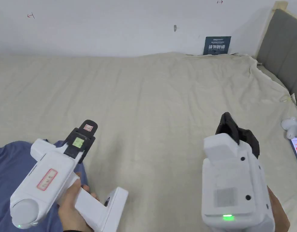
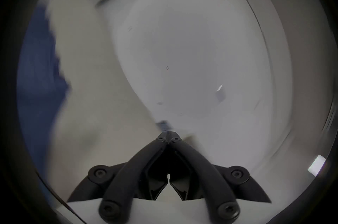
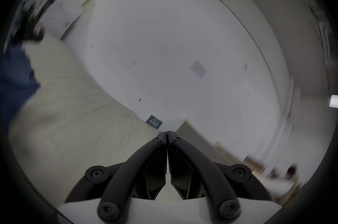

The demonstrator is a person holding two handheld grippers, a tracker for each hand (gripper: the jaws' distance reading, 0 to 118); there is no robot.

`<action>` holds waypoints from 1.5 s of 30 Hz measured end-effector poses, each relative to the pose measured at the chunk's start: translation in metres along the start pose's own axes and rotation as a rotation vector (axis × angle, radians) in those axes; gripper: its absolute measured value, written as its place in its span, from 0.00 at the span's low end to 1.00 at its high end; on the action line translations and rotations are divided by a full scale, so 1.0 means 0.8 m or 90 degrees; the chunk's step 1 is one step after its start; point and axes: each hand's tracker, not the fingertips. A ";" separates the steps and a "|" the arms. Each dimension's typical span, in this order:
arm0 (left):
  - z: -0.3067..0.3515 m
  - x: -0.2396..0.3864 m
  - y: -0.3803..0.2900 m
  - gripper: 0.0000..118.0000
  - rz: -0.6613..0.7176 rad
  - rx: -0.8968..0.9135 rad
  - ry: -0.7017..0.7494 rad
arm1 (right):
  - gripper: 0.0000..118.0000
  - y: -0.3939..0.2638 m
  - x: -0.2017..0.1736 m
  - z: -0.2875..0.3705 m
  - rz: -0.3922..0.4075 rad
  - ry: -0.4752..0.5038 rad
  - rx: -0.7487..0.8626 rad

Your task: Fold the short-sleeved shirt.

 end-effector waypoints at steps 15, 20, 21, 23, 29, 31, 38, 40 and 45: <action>-0.015 0.039 -0.080 0.00 -0.654 0.034 0.166 | 0.00 -0.019 0.046 -0.011 -0.379 0.110 -0.122; -0.013 0.039 -0.079 0.00 -0.645 0.035 0.164 | 0.00 -0.015 0.046 -0.010 -0.376 0.113 -0.117; -0.013 0.039 -0.079 0.00 -0.642 0.034 0.162 | 0.00 -0.014 0.047 -0.010 -0.374 0.114 -0.116; -0.013 0.039 -0.079 0.00 -0.639 0.035 0.162 | 0.00 -0.011 0.046 -0.009 -0.371 0.115 -0.115; -0.014 0.039 -0.076 0.00 -0.628 0.036 0.160 | 0.00 -0.003 0.045 -0.007 -0.365 0.114 -0.115; -0.014 0.039 -0.074 0.00 -0.623 0.039 0.158 | 0.00 -0.002 0.045 -0.006 -0.363 0.114 -0.117; -0.016 0.040 -0.068 0.00 -0.612 0.039 0.156 | 0.00 -0.006 0.051 -0.009 -0.372 0.110 -0.116; -0.016 0.040 -0.068 0.00 -0.611 0.039 0.154 | 0.00 -0.005 0.051 -0.008 -0.366 0.106 -0.114; -0.017 0.041 -0.066 0.00 -0.607 0.042 0.156 | 0.00 -0.009 0.055 -0.012 -0.361 0.107 -0.112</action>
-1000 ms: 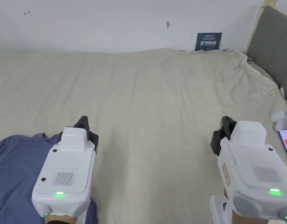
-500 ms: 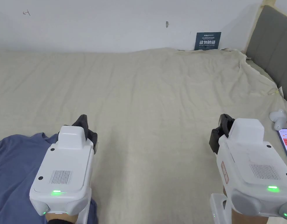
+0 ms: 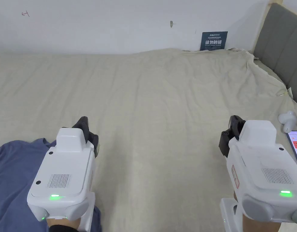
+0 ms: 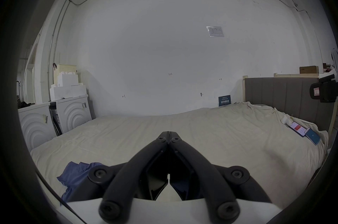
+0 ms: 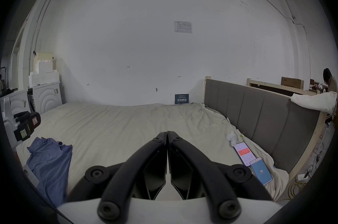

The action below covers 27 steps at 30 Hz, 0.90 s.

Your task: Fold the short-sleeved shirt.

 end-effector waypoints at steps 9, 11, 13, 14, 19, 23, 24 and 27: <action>-0.002 -0.003 0.001 0.00 0.013 -0.001 0.003 | 0.00 -0.001 0.000 -0.001 0.011 0.001 0.004; -0.001 -0.002 0.003 0.00 0.013 0.001 0.004 | 0.00 0.000 0.000 -0.002 0.011 0.003 0.004; 0.000 -0.004 0.004 0.00 0.012 0.004 0.007 | 0.00 0.000 -0.001 -0.002 0.011 0.004 0.005; 0.000 -0.005 0.004 0.00 0.013 0.004 0.007 | 0.00 0.000 -0.001 -0.002 0.011 0.005 0.005; 0.005 -0.023 0.006 0.00 0.030 0.009 0.027 | 0.00 0.006 -0.021 -0.004 0.025 0.024 0.014; 0.016 -0.054 0.004 0.00 0.044 0.008 0.063 | 0.00 0.013 -0.054 -0.010 0.031 0.061 0.024; 0.020 -0.064 0.003 0.00 0.042 0.007 0.078 | 0.00 0.014 -0.064 -0.013 0.033 0.075 0.027; 0.034 -0.100 -0.002 0.00 0.040 -0.001 0.124 | 0.00 0.017 -0.099 -0.017 0.032 0.135 0.036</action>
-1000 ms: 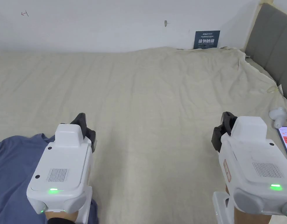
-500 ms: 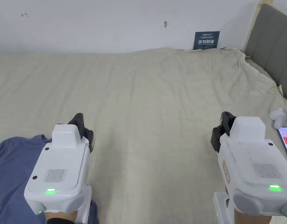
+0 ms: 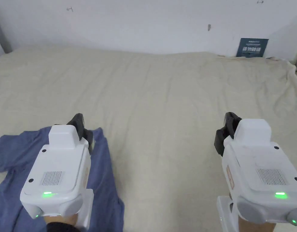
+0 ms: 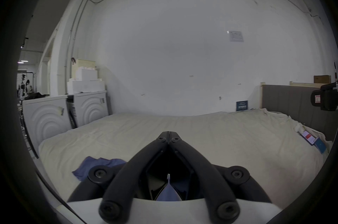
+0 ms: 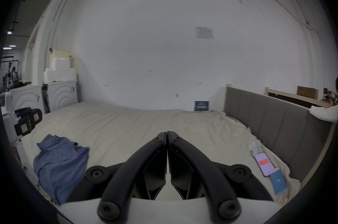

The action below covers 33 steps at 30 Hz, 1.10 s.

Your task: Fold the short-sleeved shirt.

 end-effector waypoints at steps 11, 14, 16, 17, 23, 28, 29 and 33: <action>0.053 -0.151 -0.015 0.00 -0.023 -0.022 0.185 | 0.00 0.001 -0.133 -0.025 0.021 0.165 0.020; 0.068 -0.178 -0.018 0.00 -0.027 -0.028 0.216 | 0.00 -0.003 -0.154 -0.026 0.019 0.192 0.019; 0.078 -0.189 -0.017 0.00 -0.023 -0.027 0.231 | 0.00 -0.005 -0.163 -0.027 0.019 0.203 0.016; 0.081 -0.193 -0.017 0.00 -0.021 -0.028 0.235 | 0.00 -0.007 -0.165 -0.027 0.019 0.207 0.016; 0.081 -0.201 -0.021 0.00 -0.022 -0.034 0.245 | 0.00 -0.012 -0.162 -0.023 0.028 0.219 0.012; 0.061 -0.201 -0.025 0.00 0.009 -0.063 0.183 | 0.00 -0.013 -0.144 -0.026 0.037 0.201 0.020; 0.053 -0.202 -0.026 0.00 0.021 -0.077 0.168 | 0.00 -0.012 -0.141 -0.028 0.038 0.195 0.020; 0.010 -0.203 -0.033 0.03 0.045 -0.177 0.131 | 0.00 -0.012 -0.133 -0.037 0.039 0.179 0.015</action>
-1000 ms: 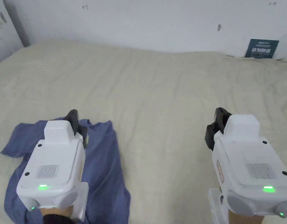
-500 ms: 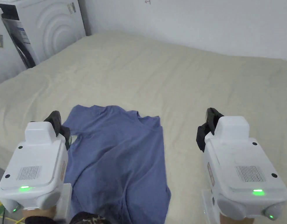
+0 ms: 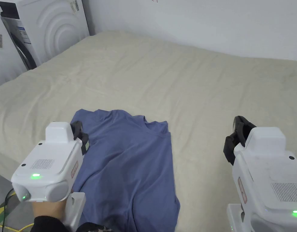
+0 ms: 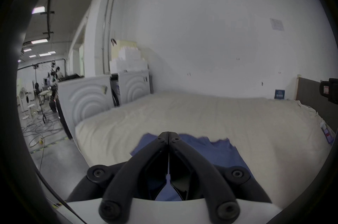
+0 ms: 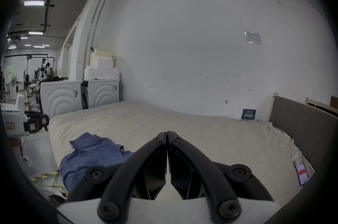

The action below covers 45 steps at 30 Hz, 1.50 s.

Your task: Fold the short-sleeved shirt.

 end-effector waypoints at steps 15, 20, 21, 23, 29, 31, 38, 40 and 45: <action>-0.168 0.073 -0.071 0.97 -0.034 -0.410 -0.076 | 0.00 -0.025 0.021 -0.018 0.030 -0.036 -0.051; -0.205 0.076 -0.104 0.91 -0.031 -0.485 -0.045 | 0.00 -0.033 0.036 -0.014 0.031 -0.053 -0.068; -0.210 0.077 -0.108 0.84 -0.032 -0.510 -0.044 | 0.00 -0.035 0.039 -0.014 0.032 -0.057 -0.072; -0.216 0.072 -0.114 0.72 -0.025 -0.536 -0.059 | 0.00 -0.038 0.046 -0.012 0.031 -0.064 -0.081; -0.207 0.078 -0.101 0.33 -0.023 -0.527 -0.072 | 0.00 -0.043 0.062 -0.003 0.016 -0.082 -0.095; -0.199 0.082 -0.100 0.21 -0.047 -0.522 -0.075 | 0.00 -0.043 0.066 0.000 0.014 -0.085 -0.095; -0.175 0.052 -0.085 0.03 0.069 -0.473 -0.113 | 0.00 -0.040 0.088 0.021 0.001 -0.102 -0.086; -0.160 0.039 -0.073 0.03 0.127 -0.450 -0.133 | 0.00 -0.040 0.096 0.029 -0.001 -0.109 -0.083; -0.119 0.048 -0.037 0.03 0.148 -0.406 -0.180 | 0.00 -0.038 0.119 0.050 -0.014 -0.130 -0.077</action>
